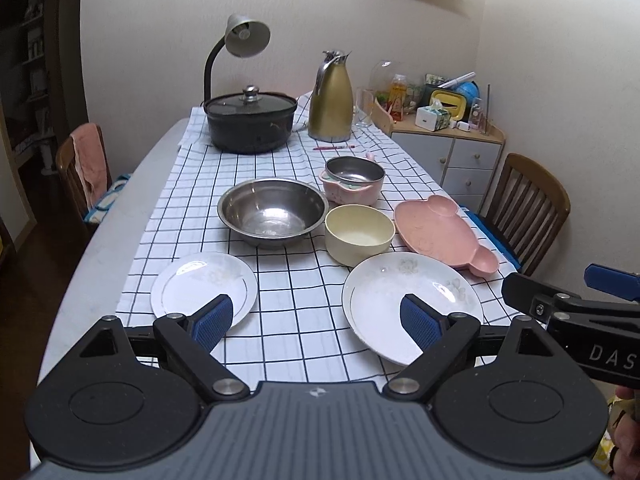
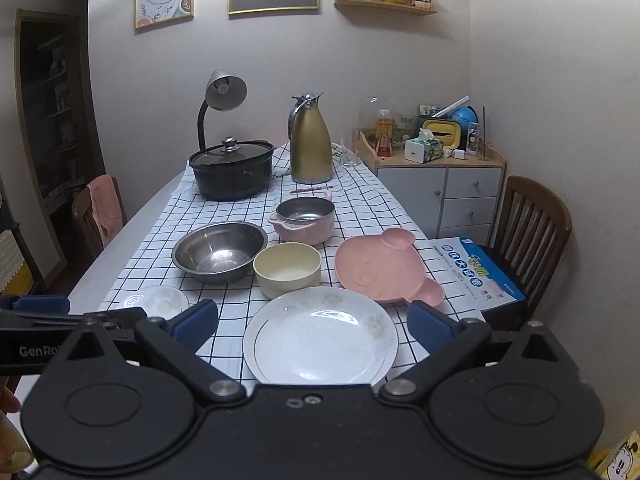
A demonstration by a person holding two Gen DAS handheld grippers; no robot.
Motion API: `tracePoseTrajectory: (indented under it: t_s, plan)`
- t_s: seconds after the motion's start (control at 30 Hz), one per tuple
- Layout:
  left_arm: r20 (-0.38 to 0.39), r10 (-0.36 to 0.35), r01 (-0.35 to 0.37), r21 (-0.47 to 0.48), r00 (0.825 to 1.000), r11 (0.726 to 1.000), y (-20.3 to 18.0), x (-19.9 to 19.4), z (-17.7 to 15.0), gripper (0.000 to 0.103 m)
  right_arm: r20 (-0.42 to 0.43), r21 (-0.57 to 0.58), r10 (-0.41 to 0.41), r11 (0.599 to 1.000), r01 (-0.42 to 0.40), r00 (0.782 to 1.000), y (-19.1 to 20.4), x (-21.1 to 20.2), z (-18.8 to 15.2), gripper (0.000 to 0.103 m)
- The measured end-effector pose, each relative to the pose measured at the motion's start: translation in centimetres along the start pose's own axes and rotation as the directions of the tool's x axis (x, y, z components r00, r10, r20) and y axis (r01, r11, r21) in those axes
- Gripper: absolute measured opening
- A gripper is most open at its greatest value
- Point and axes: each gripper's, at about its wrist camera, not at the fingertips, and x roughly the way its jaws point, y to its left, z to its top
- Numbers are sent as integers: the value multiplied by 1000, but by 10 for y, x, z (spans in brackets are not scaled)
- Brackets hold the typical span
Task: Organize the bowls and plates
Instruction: 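Reach both grippers to the large white floral plate rim and close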
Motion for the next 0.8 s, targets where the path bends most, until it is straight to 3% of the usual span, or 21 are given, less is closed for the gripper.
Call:
tracePoseTrajectory:
  t_s: [0.33, 0.5, 0.6, 0.7, 0.8]
  plan:
    - [-50, 67, -72, -99, 996, 993, 9, 36, 16, 91, -47, -50, 108, 993, -110, 993, -11, 52, 18, 100]
    - [-69, 140, -149, -153, 988, 977, 34, 47, 18, 91, -95, -78, 166, 982, -174, 981, -2, 82, 24, 98]
    - [-91, 147, -161, -174, 985, 972, 55, 57, 20, 91, -117, -97, 180, 977, -192, 977, 11, 97, 24, 96]
    - [-113, 116, -132, -142, 987, 981, 65, 74, 20, 91, -123, -107, 156, 980, -169, 980, 16, 107, 23, 96]
    - [-146, 22, -36, -92, 989, 995, 62, 99, 18, 91, -147, -112, 72, 990, -89, 986, 5, 122, 17, 93]
